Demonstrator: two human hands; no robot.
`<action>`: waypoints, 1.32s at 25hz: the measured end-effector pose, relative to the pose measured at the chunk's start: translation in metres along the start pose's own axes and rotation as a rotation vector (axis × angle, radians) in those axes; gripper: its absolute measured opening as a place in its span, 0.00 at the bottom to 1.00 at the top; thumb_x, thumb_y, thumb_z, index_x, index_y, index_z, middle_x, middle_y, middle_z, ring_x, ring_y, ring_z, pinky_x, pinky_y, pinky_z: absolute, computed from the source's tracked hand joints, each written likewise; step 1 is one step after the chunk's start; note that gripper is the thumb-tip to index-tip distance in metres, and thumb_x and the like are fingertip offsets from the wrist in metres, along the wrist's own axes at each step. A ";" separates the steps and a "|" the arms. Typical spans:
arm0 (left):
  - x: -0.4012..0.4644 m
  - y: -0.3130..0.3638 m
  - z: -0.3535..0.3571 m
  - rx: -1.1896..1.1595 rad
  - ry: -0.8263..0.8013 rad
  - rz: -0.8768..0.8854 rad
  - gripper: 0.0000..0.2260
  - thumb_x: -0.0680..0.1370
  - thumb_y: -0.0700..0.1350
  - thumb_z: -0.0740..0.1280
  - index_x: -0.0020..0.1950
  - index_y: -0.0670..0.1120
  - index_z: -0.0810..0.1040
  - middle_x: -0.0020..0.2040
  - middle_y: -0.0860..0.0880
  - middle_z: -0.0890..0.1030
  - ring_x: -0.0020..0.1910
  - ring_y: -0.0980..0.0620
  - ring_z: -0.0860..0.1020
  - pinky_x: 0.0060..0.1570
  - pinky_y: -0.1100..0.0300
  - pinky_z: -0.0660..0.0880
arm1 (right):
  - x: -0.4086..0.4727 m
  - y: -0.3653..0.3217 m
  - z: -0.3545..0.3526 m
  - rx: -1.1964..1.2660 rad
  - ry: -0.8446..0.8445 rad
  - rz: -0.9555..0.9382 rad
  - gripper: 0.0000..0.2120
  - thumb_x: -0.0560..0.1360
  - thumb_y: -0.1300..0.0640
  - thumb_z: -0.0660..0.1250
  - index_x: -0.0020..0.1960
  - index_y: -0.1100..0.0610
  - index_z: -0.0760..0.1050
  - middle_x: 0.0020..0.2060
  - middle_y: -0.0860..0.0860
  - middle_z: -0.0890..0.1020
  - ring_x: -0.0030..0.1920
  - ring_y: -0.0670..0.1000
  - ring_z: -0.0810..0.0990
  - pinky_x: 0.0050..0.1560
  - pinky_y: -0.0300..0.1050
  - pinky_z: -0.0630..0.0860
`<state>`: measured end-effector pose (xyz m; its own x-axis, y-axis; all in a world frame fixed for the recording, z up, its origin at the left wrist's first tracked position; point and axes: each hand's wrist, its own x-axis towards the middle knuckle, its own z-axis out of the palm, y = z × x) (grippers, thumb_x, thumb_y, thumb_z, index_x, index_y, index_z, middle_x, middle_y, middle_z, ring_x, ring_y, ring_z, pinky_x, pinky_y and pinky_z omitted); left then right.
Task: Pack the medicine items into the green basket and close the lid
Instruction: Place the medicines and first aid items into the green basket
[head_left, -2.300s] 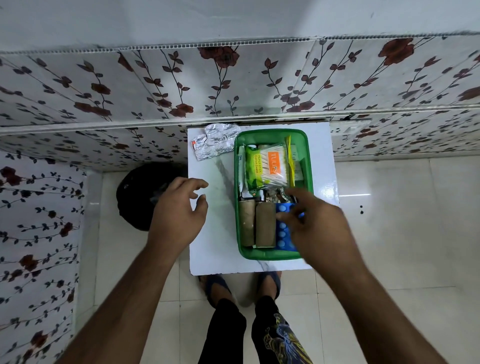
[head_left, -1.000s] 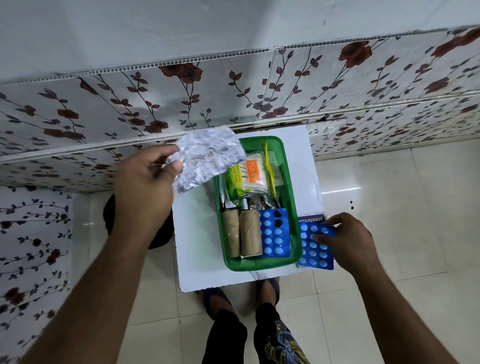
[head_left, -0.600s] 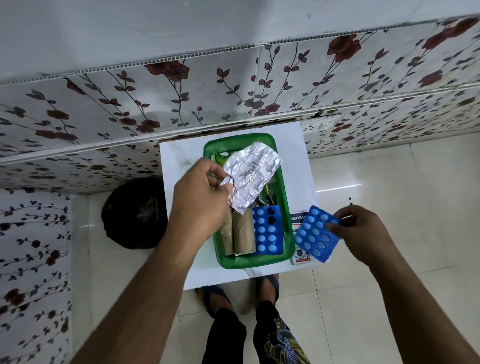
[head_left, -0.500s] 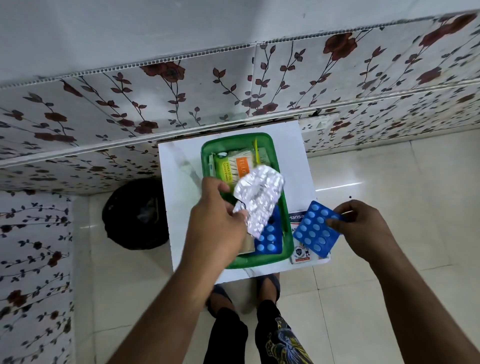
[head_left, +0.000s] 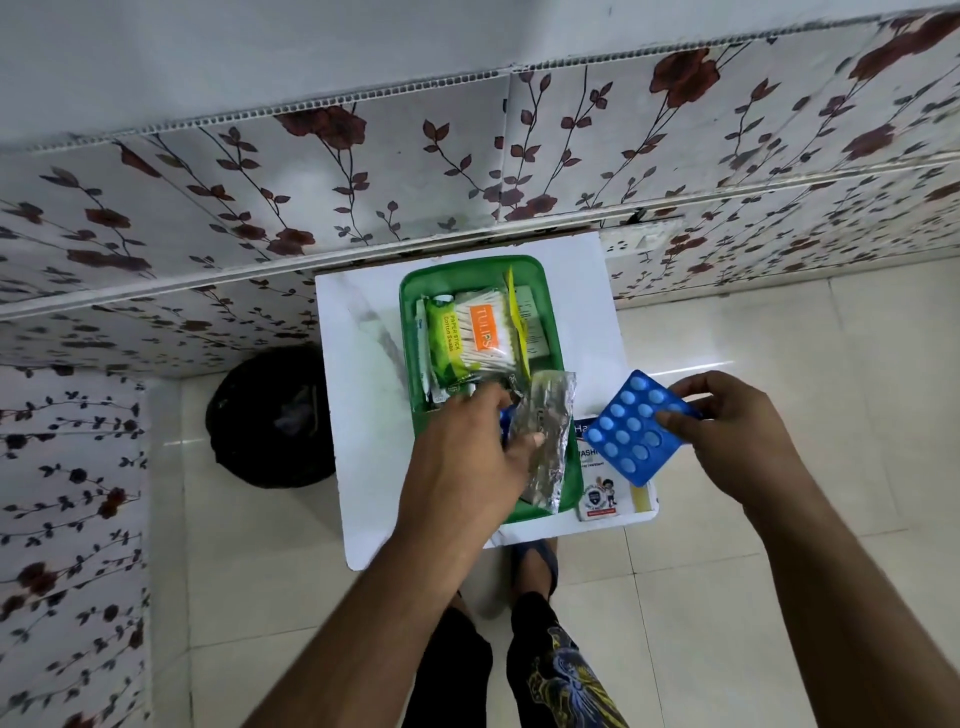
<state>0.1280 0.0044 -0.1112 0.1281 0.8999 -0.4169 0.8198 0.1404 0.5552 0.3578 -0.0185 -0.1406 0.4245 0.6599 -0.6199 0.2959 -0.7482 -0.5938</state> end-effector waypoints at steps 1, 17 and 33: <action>0.001 -0.001 0.003 -0.028 -0.008 0.005 0.19 0.74 0.56 0.70 0.63 0.52 0.75 0.55 0.52 0.77 0.52 0.53 0.77 0.50 0.57 0.76 | -0.001 -0.001 0.000 0.001 -0.002 0.000 0.08 0.74 0.61 0.71 0.53 0.56 0.77 0.46 0.57 0.82 0.43 0.54 0.80 0.33 0.43 0.70; 0.016 0.015 0.013 0.073 0.033 -0.040 0.22 0.73 0.57 0.68 0.62 0.50 0.66 0.52 0.50 0.78 0.42 0.51 0.79 0.37 0.57 0.75 | -0.002 -0.007 -0.002 0.001 0.023 0.007 0.09 0.75 0.59 0.71 0.55 0.54 0.76 0.50 0.57 0.82 0.49 0.55 0.80 0.34 0.43 0.72; 0.015 -0.059 -0.055 -0.475 0.446 -0.243 0.06 0.76 0.41 0.67 0.42 0.52 0.80 0.40 0.54 0.82 0.32 0.50 0.79 0.41 0.51 0.80 | -0.052 -0.084 0.061 -0.486 -0.160 -0.428 0.11 0.75 0.55 0.68 0.56 0.47 0.82 0.52 0.47 0.83 0.50 0.52 0.81 0.47 0.45 0.77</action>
<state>0.0510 0.0323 -0.1101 -0.3535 0.8893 -0.2900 0.4496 0.4334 0.7810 0.2581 0.0144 -0.0894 0.0628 0.8793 -0.4721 0.7781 -0.3394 -0.5286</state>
